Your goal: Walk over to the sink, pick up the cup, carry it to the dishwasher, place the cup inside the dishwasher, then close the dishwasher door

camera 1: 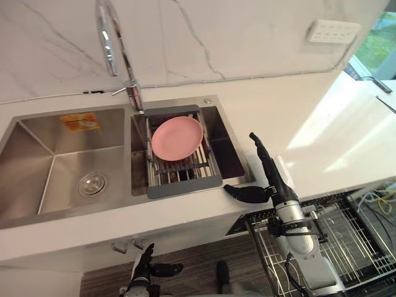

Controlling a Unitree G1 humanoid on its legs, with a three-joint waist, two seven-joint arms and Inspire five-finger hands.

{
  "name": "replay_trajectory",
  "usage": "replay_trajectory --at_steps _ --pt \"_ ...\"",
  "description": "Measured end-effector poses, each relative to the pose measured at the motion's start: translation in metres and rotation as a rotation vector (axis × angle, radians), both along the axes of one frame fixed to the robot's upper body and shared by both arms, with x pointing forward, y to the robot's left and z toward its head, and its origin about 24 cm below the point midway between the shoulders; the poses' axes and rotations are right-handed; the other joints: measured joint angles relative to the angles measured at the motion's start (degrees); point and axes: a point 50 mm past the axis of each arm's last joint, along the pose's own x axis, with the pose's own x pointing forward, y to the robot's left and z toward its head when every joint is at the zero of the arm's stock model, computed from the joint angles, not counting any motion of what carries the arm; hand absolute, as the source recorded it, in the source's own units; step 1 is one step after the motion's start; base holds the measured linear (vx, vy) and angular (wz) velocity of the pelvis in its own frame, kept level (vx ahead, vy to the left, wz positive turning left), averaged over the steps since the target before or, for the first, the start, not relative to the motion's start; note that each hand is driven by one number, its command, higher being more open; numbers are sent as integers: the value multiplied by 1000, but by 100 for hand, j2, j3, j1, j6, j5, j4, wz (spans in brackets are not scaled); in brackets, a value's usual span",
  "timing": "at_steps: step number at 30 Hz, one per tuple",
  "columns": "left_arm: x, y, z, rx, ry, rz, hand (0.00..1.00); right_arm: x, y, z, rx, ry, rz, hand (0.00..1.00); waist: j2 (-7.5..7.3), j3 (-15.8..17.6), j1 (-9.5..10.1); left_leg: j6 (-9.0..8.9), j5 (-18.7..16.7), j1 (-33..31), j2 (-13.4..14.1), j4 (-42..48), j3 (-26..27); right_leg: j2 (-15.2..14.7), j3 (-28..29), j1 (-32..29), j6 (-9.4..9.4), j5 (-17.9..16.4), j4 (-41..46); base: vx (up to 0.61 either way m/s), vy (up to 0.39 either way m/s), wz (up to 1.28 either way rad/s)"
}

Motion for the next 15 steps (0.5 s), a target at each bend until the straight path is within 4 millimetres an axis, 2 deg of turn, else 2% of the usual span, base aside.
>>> replay_trajectory --at_steps 4,7,11,15 --pt "-3 0 -1 -4 10 17 100 -12 -16 -3 54 2 -144 100 48 38 -108 -8 -6 145 54 -3 251 21 91 49 28 -102 141 -28 18 -10" --pt "-6 -1 -2 -11 18 32 100 -25 -26 13 68 -71 -238 100 57 63 -177 -9 -30 187 83 -26 311 31 113 18 67 -246 350 -47 3 2" --pt "-6 -1 -2 -11 15 33 100 -29 -26 41 62 -202 -241 100 48 107 -167 8 -39 230 81 7 304 23 118 17 56 -286 477 -55 -6 2" --pt "-4 -1 -2 -12 11 31 100 -30 -24 48 57 -239 -219 100 55 118 -107 21 -32 230 79 4 288 22 123 14 55 -286 490 -10 -1 0"
